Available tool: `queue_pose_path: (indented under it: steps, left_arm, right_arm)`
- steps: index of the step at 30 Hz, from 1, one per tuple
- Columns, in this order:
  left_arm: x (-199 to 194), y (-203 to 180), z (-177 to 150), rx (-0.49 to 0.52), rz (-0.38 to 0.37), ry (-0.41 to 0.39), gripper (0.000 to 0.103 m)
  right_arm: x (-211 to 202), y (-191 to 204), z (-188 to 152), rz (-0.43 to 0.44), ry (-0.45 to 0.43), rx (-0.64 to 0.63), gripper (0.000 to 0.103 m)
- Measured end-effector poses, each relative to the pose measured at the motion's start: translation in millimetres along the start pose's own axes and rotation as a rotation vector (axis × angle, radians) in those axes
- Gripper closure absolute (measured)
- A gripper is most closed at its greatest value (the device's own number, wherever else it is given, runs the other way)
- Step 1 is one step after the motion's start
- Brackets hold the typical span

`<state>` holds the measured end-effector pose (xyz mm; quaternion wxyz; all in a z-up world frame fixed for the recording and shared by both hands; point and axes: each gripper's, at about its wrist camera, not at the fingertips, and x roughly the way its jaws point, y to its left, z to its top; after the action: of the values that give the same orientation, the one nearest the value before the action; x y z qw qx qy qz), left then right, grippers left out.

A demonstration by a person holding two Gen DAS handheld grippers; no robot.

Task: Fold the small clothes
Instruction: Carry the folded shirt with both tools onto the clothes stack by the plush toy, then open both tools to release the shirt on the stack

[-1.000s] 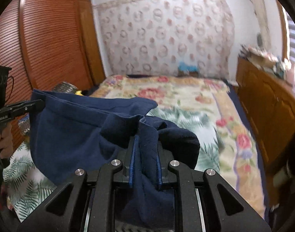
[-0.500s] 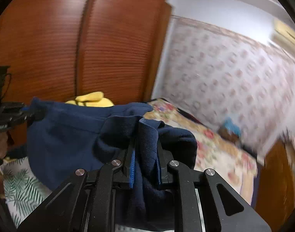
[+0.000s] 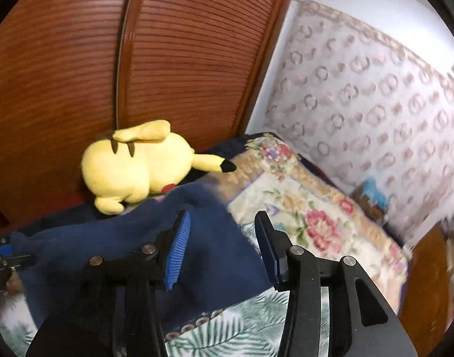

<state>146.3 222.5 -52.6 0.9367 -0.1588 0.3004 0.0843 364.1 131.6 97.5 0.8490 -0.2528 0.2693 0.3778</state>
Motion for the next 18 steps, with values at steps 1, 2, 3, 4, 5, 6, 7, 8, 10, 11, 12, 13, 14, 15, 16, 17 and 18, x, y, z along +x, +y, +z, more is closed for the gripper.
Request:
queue_pose_path:
  steps: [1,2,3,4,5,6,7,8,10,11,12,13,14,15,16,17,18]
  left_arm:
    - [-2,0,1,0.011,0.007,-0.01,0.08]
    - [-6,-1,1,0.022,0.012,-0.02,0.078]
    - [-11,-4,2,0.033,0.013,-0.03,0.072]
    - [-17,-7,3,0.044,0.009,-0.038,0.065]
    - [-22,-11,2,0.059,0.001,-0.048,0.064]
    - [-27,-15,4,0.073,-0.001,-0.056,0.063]
    - [-33,-20,5,0.092,-0.003,-0.067,0.062]
    - [-39,-26,4,0.112,-0.005,-0.081,0.06]
    - [-50,-36,6,0.136,-0.024,-0.104,0.045]
    - [-57,-44,5,0.149,-0.042,-0.113,0.045]
    - [-60,-50,3,0.164,-0.05,-0.113,0.045]
    - [-62,-56,2,0.18,-0.055,-0.114,0.044]
    - [-65,-63,3,0.195,-0.06,-0.116,0.044]
    - [-68,-71,1,0.211,-0.066,-0.117,0.044]
    - [-70,-78,-1,0.224,-0.079,-0.115,0.044]
    - [-72,-84,-2,0.234,-0.092,-0.113,0.044]
    - [-74,-91,-4,0.244,-0.103,-0.112,0.044]
  right_arm:
    - [-6,-3,-5,0.004,-0.003,0.021,0.056]
    - [-14,-6,-10,0.016,-0.009,0.045,0.056]
    - [-22,-8,-16,0.03,-0.018,0.07,0.055]
    - [-31,-10,-23,0.042,-0.026,0.09,0.055]
    - [-41,-10,-29,0.048,-0.035,0.111,0.054]
    - [-51,-10,-36,0.049,-0.043,0.125,0.054]
    - [-64,-8,-44,0.048,-0.053,0.138,0.054]
    - [-75,-7,-53,0.049,-0.061,0.153,0.054]
    - [-96,-3,-73,0.052,-0.07,0.183,0.054]
    - [-108,-2,-85,0.055,-0.076,0.204,0.054]
    - [-119,0,-95,0.058,-0.081,0.225,0.053]
    - [-127,0,-102,0.058,-0.085,0.24,0.053]
    - [-137,0,-112,0.052,-0.09,0.26,0.052]
    - [-149,1,-123,0.044,-0.097,0.281,0.05]
    - [-157,1,-130,0.036,-0.101,0.291,0.045]
    - [-166,2,-138,0.025,-0.105,0.303,0.042]
    - [-176,3,-147,0.013,-0.109,0.313,0.037]
